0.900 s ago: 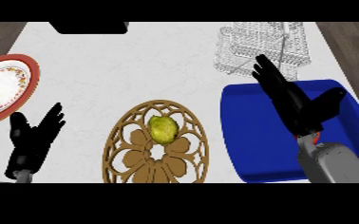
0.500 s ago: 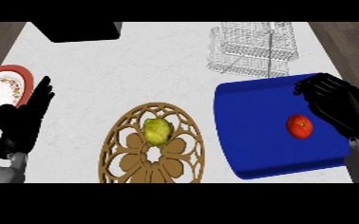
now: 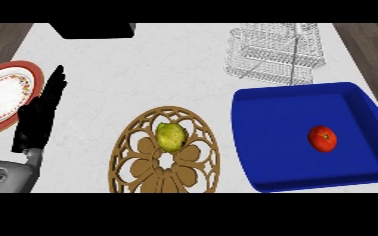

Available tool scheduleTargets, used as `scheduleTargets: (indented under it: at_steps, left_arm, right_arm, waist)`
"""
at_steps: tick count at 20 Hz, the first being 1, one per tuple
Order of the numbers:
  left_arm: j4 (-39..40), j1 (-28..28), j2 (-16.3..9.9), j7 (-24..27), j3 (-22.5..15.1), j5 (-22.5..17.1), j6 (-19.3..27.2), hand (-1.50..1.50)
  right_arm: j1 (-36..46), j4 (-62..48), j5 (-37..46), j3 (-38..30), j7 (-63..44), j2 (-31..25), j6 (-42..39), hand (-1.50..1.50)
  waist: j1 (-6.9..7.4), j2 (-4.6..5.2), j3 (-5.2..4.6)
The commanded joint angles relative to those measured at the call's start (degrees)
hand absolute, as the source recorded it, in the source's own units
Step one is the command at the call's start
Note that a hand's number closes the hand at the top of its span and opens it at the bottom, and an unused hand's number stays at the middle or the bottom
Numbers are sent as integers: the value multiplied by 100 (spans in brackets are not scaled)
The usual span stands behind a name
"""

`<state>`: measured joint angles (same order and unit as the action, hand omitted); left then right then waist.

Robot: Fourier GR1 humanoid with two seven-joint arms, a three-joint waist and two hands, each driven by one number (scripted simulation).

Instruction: Pick the tomato from the tray and place it in the tiered basket

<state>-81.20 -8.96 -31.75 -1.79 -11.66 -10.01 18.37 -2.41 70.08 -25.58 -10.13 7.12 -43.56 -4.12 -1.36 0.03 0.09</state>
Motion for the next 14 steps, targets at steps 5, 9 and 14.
scheduleTargets:
  at_steps: [5,9,14]
  left_arm:
    - [-80,-122,129,-49,-129,191,8,0]
    - [171,-265,165,55,-73,258,-145,0]
    - [-27,-186,400,-213,-31,490,54,0]
  right_arm:
    - [-55,320,703,407,-552,-1891,-1633,-150]
    - [509,276,1104,882,-992,-1919,-1914,-150]
    - [1030,977,1134,1056,-2535,-1580,-1674,-150]
  waist:
    - [161,2,-17]
    - [236,24,-11]
    - [208,1,-12]
